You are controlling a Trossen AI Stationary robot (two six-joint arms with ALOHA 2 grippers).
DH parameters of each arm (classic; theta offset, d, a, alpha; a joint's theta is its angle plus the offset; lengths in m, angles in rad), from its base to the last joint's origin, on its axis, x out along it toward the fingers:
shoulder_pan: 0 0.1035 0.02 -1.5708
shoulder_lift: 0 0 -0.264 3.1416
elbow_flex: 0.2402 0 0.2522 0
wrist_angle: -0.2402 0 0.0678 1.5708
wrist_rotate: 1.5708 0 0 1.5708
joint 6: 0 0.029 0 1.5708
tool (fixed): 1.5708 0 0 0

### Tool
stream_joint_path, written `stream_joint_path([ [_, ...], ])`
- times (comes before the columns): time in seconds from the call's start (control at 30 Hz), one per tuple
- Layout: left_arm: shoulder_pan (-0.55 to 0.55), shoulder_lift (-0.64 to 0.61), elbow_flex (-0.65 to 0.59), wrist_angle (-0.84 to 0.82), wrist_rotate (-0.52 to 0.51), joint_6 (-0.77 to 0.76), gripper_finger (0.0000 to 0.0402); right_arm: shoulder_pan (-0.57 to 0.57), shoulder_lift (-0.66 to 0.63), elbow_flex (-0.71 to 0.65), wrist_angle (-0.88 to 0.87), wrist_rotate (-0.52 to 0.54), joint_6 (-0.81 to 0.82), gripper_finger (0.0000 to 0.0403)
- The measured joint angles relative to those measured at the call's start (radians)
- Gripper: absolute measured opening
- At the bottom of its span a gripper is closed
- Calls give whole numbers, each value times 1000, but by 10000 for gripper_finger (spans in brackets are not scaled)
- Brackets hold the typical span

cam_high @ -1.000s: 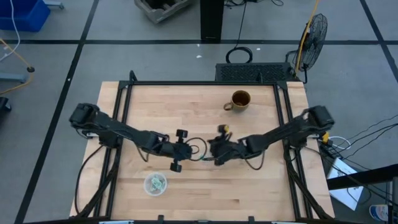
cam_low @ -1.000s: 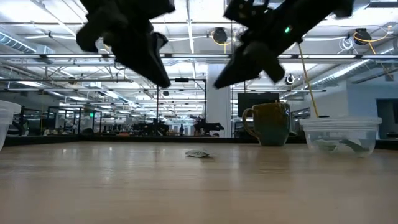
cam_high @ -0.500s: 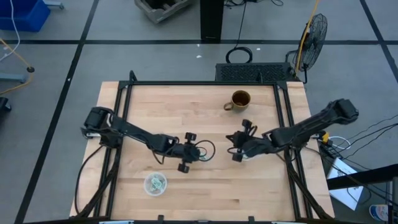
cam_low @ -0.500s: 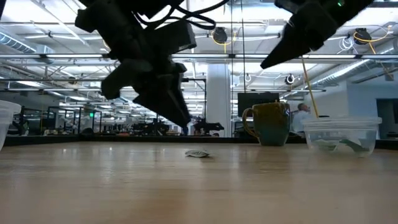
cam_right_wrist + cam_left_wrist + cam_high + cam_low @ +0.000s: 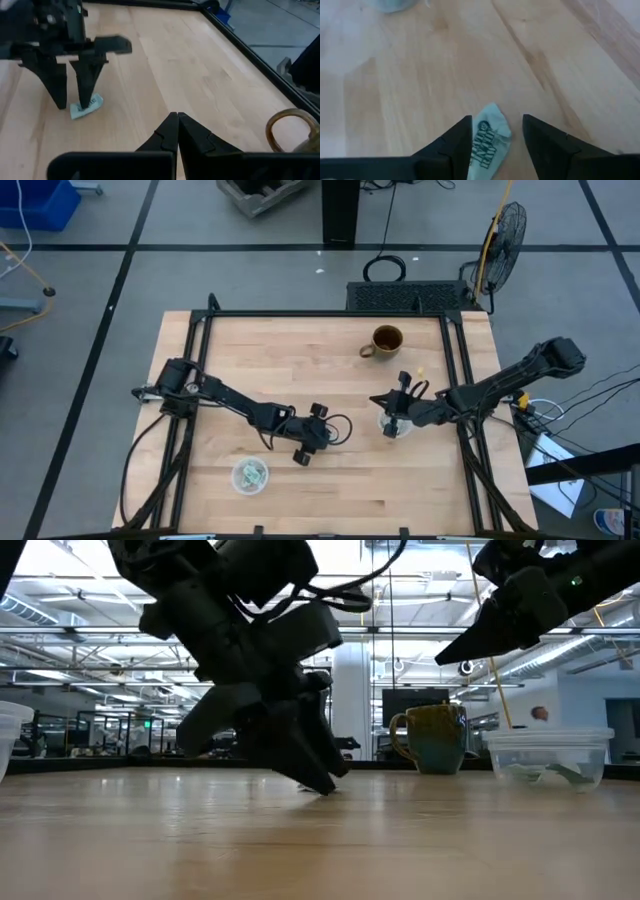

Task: Pick and place Stevia / Truvia into bins
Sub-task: Put the stevia packet into the bottom transparent container

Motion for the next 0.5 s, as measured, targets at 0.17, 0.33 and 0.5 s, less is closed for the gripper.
stream_joint_path([
  [0.17, 3, 7, -1, 6, -21, -4, 136, 0, -14, 2, 13, -1, -18, 0],
  [0.33, 19, 7, 1, -19, -10, -8, 70, 0, -17, 1, 23, -1, -19, 0],
  [0.5, 34, 1, 1, -23, -13, -31, 8, 0, -17, 1, 30, -1, -19, 0],
])
